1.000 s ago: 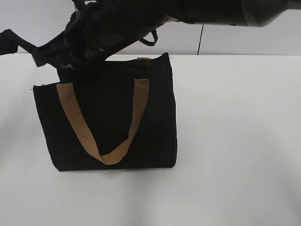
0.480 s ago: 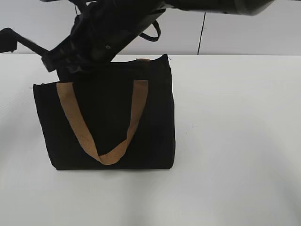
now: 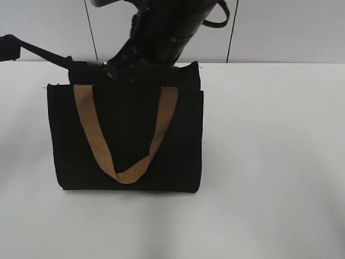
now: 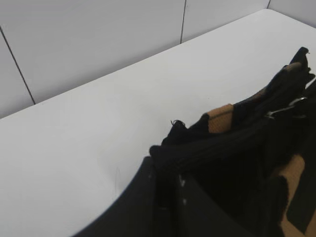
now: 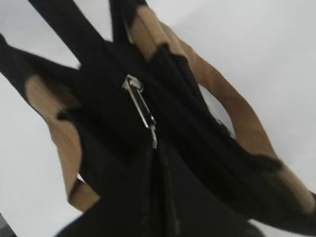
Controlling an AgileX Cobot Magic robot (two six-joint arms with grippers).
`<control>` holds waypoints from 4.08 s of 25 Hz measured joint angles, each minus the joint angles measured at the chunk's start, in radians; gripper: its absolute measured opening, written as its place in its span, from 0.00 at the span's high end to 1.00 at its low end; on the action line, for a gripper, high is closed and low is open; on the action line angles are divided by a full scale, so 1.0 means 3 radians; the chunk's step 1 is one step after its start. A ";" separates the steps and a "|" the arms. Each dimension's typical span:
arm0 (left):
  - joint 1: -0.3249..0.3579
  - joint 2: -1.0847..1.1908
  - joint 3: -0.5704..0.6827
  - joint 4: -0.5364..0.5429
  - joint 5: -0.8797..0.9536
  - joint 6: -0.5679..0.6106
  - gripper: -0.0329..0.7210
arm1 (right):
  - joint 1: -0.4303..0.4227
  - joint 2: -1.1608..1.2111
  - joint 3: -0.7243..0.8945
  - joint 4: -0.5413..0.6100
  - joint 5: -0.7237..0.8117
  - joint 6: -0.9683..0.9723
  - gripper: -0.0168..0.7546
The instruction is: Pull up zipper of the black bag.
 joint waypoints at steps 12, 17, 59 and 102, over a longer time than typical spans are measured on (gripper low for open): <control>0.0000 0.0037 0.0000 0.0000 -0.0028 0.0000 0.93 | -0.0248 -0.0252 0.0000 -0.0148 0.0805 -0.0305 1.00; 0.0000 0.0037 0.0000 0.0000 0.0010 0.0000 0.93 | -0.0329 -0.0256 0.0000 -0.0281 0.1107 -0.0371 1.00; -0.0619 0.0140 0.0000 -0.0023 0.1432 -0.0756 0.32 | -0.0352 -0.0989 0.0003 0.0183 0.1098 -0.1112 0.18; -0.1700 0.0142 -0.0061 -0.4930 0.5064 0.3992 0.32 | -0.0358 -0.1668 0.1532 0.0136 0.0271 -0.0534 0.21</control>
